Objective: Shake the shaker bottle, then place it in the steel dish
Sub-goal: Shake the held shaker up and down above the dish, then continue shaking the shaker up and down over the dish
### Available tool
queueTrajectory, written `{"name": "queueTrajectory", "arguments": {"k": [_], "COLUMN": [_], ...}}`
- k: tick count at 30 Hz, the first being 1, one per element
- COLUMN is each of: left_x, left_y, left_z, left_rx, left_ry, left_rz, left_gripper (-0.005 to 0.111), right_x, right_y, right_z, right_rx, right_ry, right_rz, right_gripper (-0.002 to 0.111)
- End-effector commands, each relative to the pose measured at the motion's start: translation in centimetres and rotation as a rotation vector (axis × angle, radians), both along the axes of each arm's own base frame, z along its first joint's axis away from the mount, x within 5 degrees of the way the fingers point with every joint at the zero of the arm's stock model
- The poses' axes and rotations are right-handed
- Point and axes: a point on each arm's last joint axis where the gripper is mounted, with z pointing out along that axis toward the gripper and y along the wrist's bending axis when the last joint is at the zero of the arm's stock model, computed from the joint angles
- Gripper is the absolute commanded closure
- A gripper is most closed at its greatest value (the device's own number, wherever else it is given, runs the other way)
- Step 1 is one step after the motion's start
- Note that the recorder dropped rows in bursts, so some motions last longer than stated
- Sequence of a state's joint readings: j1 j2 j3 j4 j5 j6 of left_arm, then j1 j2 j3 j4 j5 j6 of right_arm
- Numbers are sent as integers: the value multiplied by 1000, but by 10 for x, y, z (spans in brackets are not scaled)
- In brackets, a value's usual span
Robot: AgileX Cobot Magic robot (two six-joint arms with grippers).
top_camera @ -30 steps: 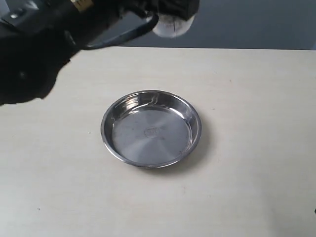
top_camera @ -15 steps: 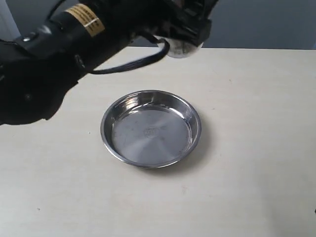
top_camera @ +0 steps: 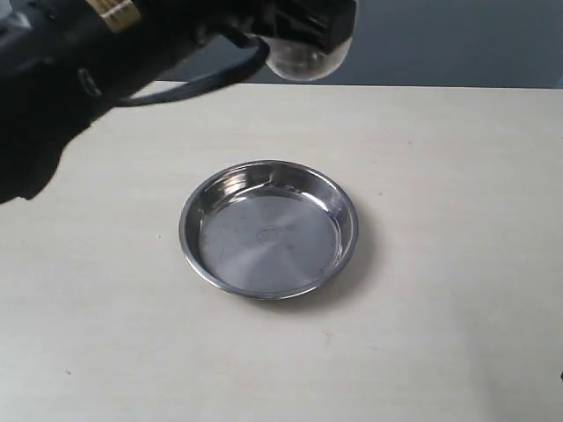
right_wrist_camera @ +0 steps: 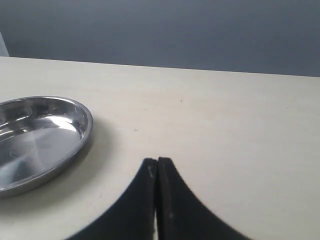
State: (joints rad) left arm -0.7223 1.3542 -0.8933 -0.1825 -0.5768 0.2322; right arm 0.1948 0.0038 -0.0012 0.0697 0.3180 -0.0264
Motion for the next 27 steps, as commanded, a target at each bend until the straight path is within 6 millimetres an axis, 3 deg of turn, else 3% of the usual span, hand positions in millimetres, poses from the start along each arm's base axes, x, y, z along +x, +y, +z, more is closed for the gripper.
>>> {"name": "queueTrajectory", "arguments": {"k": [1,3,5,6,7,9,10,11,12,13,14,16,17,18,19,21,22,23,24,25,26,27], "left_x": [19,20,17,15,7,-4,-2,10,15,19,16,7,0,-4,-12,-18,-17,-6,-1,5,5,0], "left_y": [6,6,2,0,-1,7,10,14,15,17,15,4,-3,-4,-5,-4,-3,-2,-1,0,-2,-8], "left_z": [-91,-124,-122,-109,-66,-16,-19,-56,-81,-131,-139,-120,-79,-62,-28,-12,-18,-52,-71,-112,-119,-106], "left_rx": [119,107,98,85,-22,-83,-58,1,25,33,16,-39,-129,-149,-144,-75,-34,67,90,128,152,151], "left_ry": [384,491,443,360,125,-42,-1,220,317,466,467,282,71,21,-41,-10,22,190,279,429,436,360], "left_rz": [81,101,55,23,-25,-27,-7,61,91,158,151,74,34,22,-15,-50,-37,4,29,79,70,31], "left_gripper": [107,107,107,107,107,107,107,107,107,107,107,107,107,107,107,107,107,107,107,107,107,107], "right_x": [0,0,0,0,0,0,0,0,0,0,0,0,0,0,0,0,0,0,0,0,0,0], "right_y": [0,0,0,0,0,0,0,0,0,0,0,0,0,0,0,0,0,0,0,0,0,0], "right_z": [1,1,1,1,1,1,1,1,1,1,1,1,1,1,1,1,1,1,1,1,1,1], "right_rx": [-1,-1,-1,-1,-1,-1,-1,-1,-1,-1,-1,-1,-1,-1,-1,-1,-1,-1,-1,-1,-1,-1], "right_ry": [-16,-16,-16,-16,-16,-16,-16,-16,-16,-16,-16,-16,-16,-16,-16,-16,-16,-16,-16,-16,-16,-16], "right_rz": [3,3,3,3,3,3,3,3,3,3,3,3,3,3,3,3,3,3,3,3,3,3], "right_gripper": [109,109,109,109,109,109,109,109,109,109,109,109,109,109,109,109,109,109,109,109,109,109]}}
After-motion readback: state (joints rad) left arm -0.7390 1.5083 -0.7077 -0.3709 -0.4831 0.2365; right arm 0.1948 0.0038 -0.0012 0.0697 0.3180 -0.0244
